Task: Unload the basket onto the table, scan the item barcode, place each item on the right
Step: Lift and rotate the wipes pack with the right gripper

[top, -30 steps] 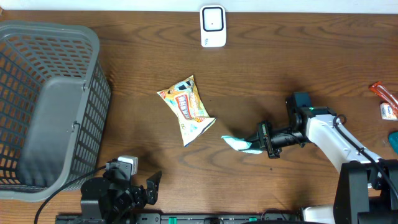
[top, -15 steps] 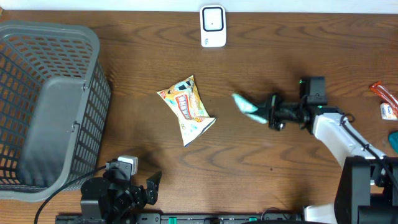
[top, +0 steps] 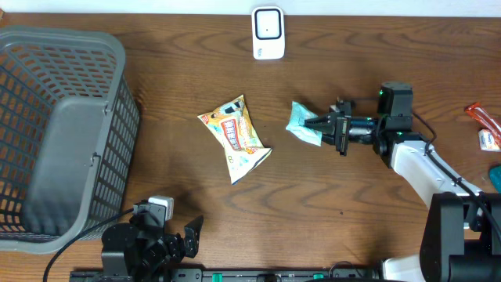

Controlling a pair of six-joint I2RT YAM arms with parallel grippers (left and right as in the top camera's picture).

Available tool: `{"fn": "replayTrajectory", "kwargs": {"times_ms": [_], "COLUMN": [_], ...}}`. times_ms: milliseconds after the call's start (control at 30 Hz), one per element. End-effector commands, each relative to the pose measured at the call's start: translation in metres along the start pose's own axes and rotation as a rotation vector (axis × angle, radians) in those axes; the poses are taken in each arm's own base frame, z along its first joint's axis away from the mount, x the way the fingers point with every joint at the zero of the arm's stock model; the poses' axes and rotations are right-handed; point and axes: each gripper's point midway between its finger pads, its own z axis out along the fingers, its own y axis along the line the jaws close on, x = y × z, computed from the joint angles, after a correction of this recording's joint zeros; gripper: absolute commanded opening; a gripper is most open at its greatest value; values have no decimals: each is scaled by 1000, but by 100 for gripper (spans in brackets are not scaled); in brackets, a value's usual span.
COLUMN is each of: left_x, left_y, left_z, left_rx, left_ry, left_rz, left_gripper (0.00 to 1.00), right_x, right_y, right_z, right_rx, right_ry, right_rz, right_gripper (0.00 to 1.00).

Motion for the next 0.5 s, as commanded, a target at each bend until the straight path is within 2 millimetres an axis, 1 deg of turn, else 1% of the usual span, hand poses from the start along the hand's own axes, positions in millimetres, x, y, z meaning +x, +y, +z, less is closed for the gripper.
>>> {"fn": "replayTrajectory", "kwargs": {"times_ms": [0,67,133,167,200,233,267,333,400,467], "left_x": [3,3,3,3,3,3,3,3,3,3], "left_y": [-2,-2,-2,-2,-2,-2,-2,-2,-2,-2], "left_z": [0,0,0,0,0,0,0,0,0,0], "left_rx": [11,11,11,11,11,11,11,11,11,11], "left_ry": [12,12,12,12,12,12,12,12,12,12], "left_rz": [-2,-2,-2,-2,-2,-2,-2,-2,-2,-2], "left_gripper": [99,99,99,99,99,99,99,99,99,99], "right_x": [27,29,23,13,4,-1,-4,-4,5,35], "right_y": [6,5,3,5,8,10,11,16,22,31], "right_z": [3,6,11,12,13,13,14,14,14,11], "right_rx": [-33,-28,-13,-5,3,10,16,13,-29,-155], "right_ry": [158,169,129,76,20,-8,-22,-26,12,142], "right_rz": [-237,-247,-295,-404,-586,-728,-940,-1216,-1404,-1661], "right_gripper": [2,2,1,1,1,1,1,1,1,1]}}
